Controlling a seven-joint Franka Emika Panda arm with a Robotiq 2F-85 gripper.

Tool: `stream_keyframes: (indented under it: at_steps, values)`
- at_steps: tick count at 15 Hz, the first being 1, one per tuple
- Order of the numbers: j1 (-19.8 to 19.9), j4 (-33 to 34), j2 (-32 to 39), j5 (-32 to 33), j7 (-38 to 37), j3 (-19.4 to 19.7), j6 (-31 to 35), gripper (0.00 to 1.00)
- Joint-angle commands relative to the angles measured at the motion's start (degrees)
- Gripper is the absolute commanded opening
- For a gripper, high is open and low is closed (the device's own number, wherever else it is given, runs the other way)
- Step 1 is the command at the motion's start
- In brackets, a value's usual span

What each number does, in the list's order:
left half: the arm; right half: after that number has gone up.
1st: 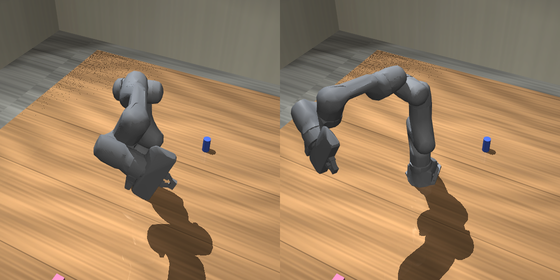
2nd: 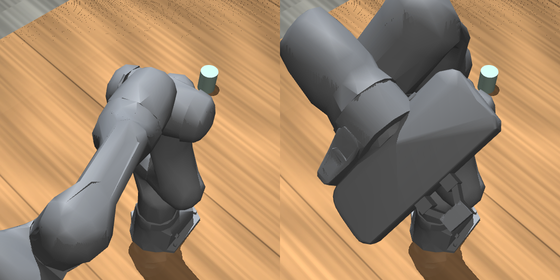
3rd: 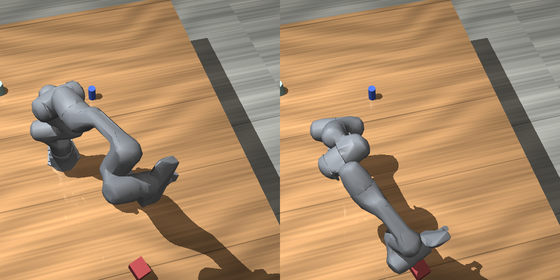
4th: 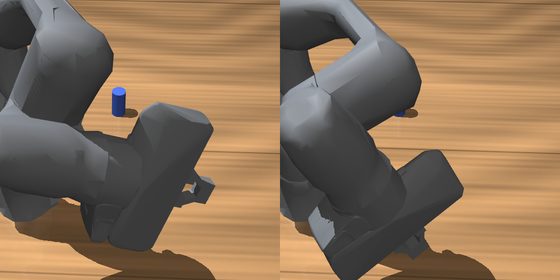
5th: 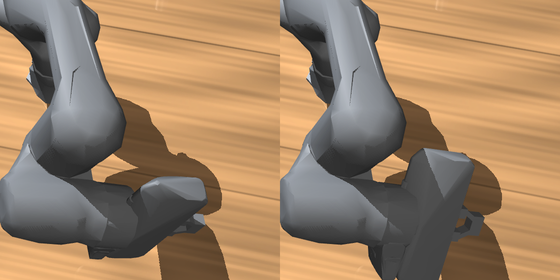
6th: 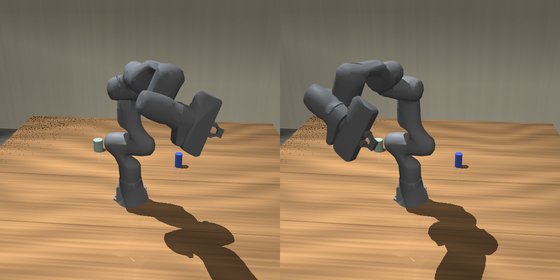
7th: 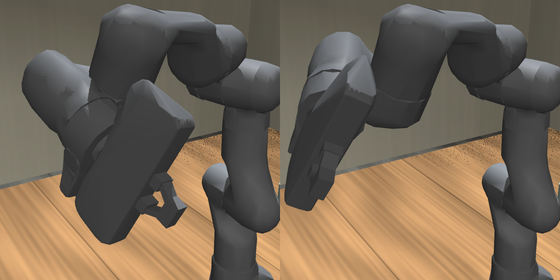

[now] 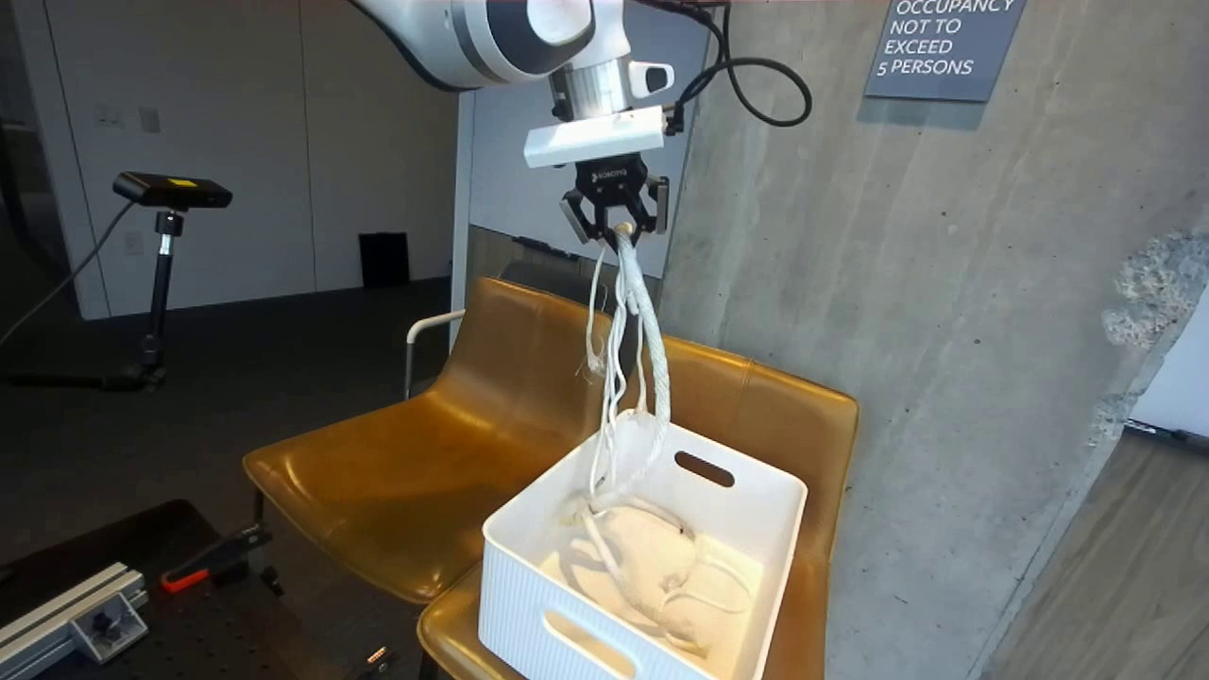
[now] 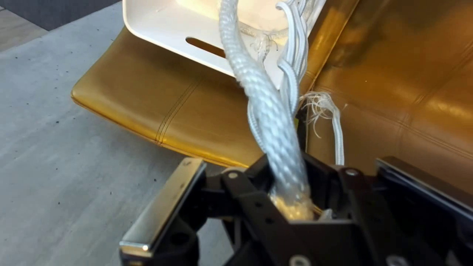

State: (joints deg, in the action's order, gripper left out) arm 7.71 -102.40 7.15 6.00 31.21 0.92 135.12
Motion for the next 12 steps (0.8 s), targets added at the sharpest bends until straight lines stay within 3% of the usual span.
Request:
stream_keyframes:
  at_steps: [1, 4, 7, 12]
  values:
    - [-3.47, -6.03, -11.28, 3.38, -5.34, -0.38, -2.2, 0.03]
    - [-6.9, -7.89, -17.77, 6.42, -10.88, -2.39, -4.43, 0.03]
    - [-10.66, -10.1, -22.14, 8.68, -16.96, -6.76, -6.85, 0.03]
    - [-15.88, -13.78, -22.52, 10.4, -27.34, -14.56, -7.68, 0.03]
